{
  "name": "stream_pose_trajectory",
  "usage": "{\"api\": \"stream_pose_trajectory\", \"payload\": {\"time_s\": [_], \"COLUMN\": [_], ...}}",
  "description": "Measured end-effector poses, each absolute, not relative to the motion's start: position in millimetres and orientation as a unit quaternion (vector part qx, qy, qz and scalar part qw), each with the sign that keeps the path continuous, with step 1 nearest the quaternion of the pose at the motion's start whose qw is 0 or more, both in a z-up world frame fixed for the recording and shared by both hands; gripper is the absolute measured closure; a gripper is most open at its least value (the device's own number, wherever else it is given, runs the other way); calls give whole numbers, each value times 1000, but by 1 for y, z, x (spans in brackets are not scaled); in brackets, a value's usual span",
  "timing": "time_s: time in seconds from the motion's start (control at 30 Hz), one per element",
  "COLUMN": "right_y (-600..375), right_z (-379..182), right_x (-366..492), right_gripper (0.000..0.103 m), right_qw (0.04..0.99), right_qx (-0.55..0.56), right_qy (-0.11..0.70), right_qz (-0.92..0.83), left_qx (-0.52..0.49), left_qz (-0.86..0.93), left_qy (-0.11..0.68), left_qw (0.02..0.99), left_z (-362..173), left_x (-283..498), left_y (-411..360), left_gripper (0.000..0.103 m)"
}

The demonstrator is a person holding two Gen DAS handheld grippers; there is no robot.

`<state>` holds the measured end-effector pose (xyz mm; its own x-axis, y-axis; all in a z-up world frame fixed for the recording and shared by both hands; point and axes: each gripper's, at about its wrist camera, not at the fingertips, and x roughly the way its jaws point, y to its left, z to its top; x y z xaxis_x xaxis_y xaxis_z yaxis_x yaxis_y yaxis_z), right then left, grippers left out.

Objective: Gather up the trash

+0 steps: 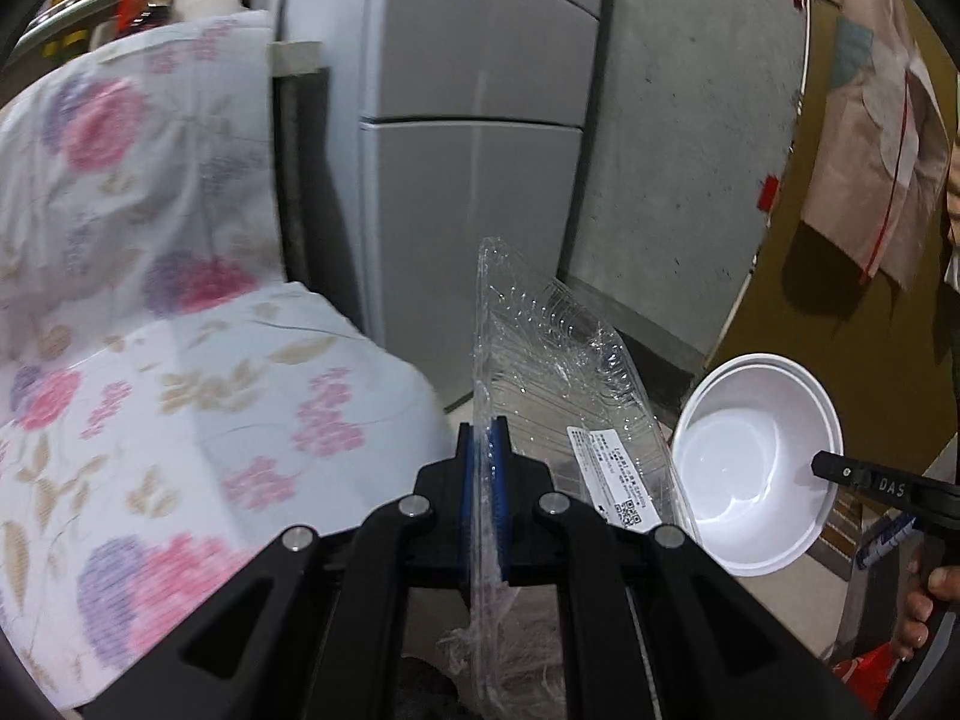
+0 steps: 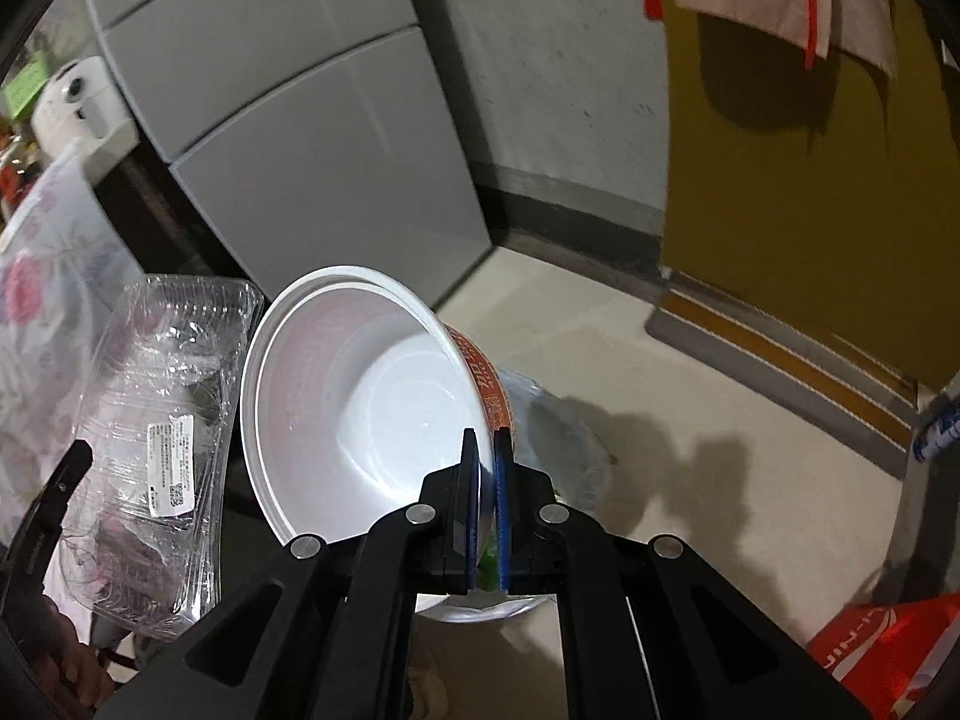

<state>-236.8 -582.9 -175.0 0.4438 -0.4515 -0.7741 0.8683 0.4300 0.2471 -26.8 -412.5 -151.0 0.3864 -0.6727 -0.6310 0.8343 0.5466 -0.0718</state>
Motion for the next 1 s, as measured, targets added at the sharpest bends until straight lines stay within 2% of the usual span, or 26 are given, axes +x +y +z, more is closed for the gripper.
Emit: {"api": "stream_pose_trajectory", "payload": {"time_s": [0.13, 0.17, 0.2, 0.23, 0.27, 0.37, 0.57, 0.67, 0.87, 1.0], "right_y": [-600, -601, -603, -603, -602, -598, -573, -554, -510, -482], "right_z": [-190, -191, -192, -192, -190, -185, -157, -140, -105, -89], "right_x": [-225, -223, -221, -221, -222, -223, -222, -220, -215, -217], "right_gripper": [92, 88, 72, 55, 52, 51, 51, 47, 37, 32], "right_qw": [775, 774, 774, 774, 776, 779, 798, 808, 831, 845], "right_qx": [341, 344, 344, 341, 337, 332, 294, 266, 213, 194], "right_qy": [334, 334, 336, 336, 334, 334, 336, 341, 339, 334], "right_qz": [-414, -413, -413, -414, -415, -413, -404, -400, -387, -370], "left_qx": [135, 137, 137, 133, 130, 131, 117, 114, 124, 127], "left_qz": [-477, -477, -477, -477, -478, -476, -463, -455, -426, -409], "left_qy": [341, 345, 346, 340, 335, 330, 314, 313, 305, 314], "left_qw": [799, 797, 797, 800, 801, 805, 821, 826, 843, 847], "left_z": [-164, -165, -167, -166, -165, -160, -138, -127, -108, -97], "left_x": [-22, -21, -19, -19, -19, -15, -10, -10, -16, -18], "left_y": [-439, -441, -442, -440, -438, -432, -407, -393, -358, -333], "left_gripper": [96, 84, 60, 53, 49, 43, 23, 16, 8, 6]}}
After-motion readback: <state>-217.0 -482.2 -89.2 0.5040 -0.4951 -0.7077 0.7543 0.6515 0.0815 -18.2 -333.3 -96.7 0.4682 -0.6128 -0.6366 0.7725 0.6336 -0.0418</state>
